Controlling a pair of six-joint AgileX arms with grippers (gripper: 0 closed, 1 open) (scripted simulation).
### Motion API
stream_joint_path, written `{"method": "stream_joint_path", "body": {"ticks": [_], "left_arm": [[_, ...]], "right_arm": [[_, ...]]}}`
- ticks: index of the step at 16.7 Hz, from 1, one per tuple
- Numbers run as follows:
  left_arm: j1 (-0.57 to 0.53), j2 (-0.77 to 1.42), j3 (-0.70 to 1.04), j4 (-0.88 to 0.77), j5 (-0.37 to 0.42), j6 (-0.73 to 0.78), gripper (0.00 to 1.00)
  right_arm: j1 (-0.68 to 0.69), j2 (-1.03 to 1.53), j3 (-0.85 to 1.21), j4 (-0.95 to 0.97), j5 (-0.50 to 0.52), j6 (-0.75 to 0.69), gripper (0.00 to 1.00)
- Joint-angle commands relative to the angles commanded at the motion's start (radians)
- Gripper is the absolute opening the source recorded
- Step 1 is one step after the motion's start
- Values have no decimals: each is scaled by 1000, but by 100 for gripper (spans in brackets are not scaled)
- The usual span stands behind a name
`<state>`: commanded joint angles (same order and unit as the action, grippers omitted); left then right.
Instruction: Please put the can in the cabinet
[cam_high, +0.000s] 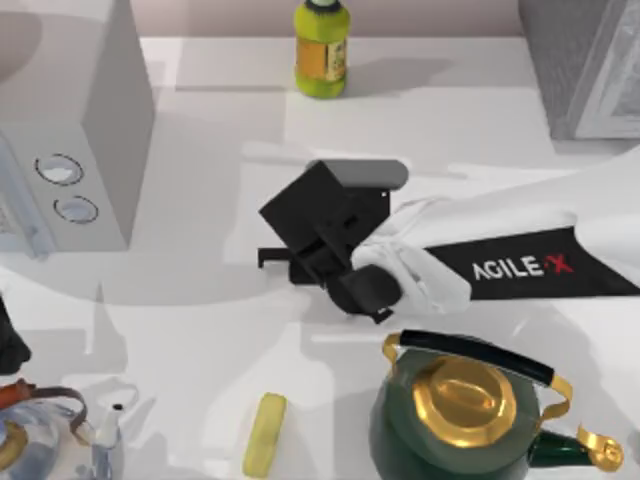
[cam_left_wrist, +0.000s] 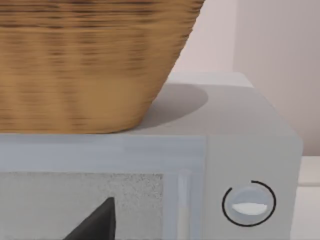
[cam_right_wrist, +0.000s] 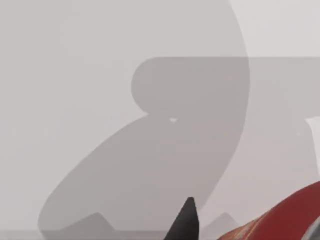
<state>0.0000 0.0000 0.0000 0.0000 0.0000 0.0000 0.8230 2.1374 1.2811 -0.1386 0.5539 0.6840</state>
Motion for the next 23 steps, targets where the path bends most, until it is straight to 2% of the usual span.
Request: {"method": "stream_joint_path", "body": {"ticks": [6,17,23], "left_arm": [[0,0,0,0,0,0,100],[0,0,0,0,0,0,100],[0,0,0,0,0,0,100]], "right_arm": [[5,-16,25,-38,2,-2,0],[3,-185,324,-506,-2,-7,0],[4,-193,343,-534,-4,-2,0]]}}
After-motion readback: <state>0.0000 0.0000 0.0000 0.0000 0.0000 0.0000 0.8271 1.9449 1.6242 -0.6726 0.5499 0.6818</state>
